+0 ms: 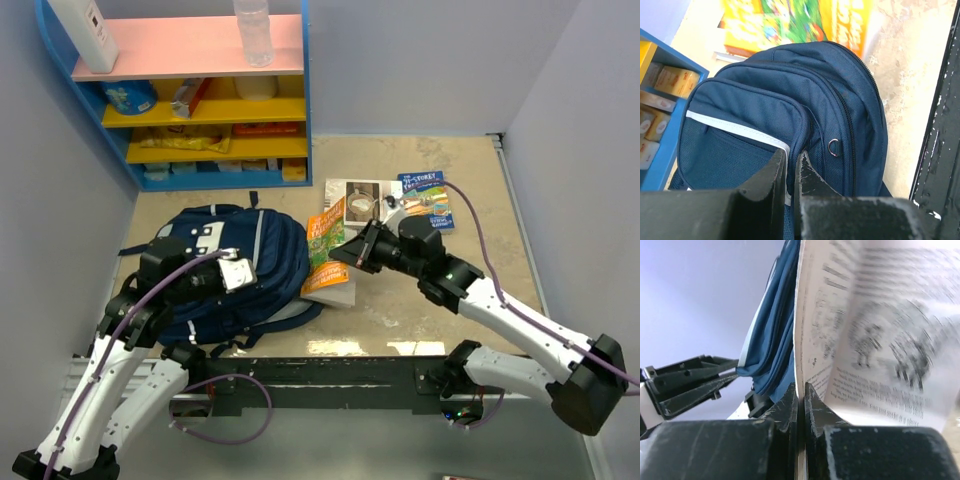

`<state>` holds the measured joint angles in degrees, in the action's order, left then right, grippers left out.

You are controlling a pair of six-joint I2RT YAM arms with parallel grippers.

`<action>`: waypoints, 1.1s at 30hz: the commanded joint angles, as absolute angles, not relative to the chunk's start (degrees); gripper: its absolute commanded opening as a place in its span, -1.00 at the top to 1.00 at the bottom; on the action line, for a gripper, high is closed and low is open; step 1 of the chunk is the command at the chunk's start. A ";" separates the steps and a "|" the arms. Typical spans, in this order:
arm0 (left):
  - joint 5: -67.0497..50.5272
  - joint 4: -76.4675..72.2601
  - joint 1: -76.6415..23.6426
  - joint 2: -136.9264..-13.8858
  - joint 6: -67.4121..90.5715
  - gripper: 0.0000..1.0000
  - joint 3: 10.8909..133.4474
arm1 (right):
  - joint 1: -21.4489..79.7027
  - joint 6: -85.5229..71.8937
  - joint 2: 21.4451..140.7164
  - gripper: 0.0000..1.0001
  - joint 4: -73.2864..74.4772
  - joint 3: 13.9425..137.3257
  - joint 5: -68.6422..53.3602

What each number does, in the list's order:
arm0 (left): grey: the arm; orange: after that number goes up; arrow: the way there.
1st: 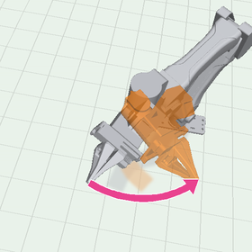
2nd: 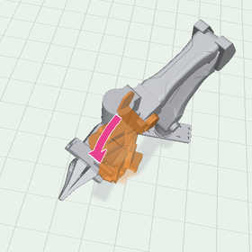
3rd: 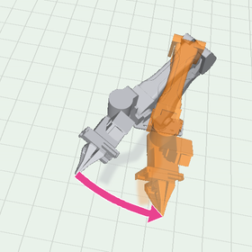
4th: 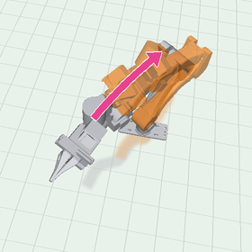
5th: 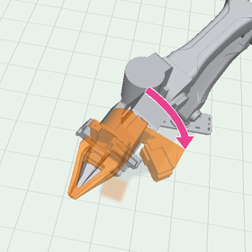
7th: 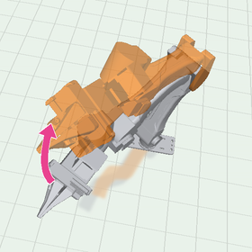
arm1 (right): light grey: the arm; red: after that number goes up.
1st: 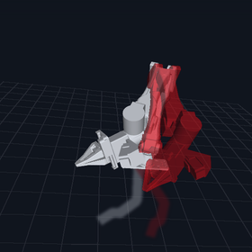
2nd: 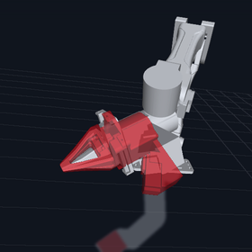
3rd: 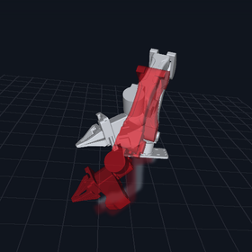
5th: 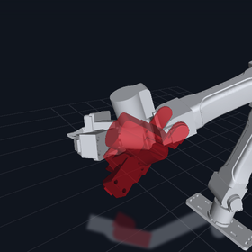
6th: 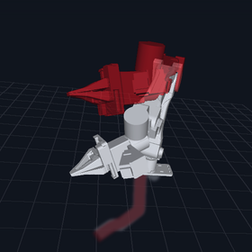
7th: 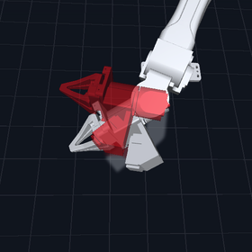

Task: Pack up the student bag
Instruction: Place the book in the student bag.

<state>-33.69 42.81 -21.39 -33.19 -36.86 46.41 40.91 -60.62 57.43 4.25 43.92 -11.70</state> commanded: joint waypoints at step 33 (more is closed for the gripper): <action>-39.99 36.82 -21.36 -32.17 -37.97 1.00 50.62 | 46.14 -42.97 85.07 -0.97 5.12 43.95 -7.10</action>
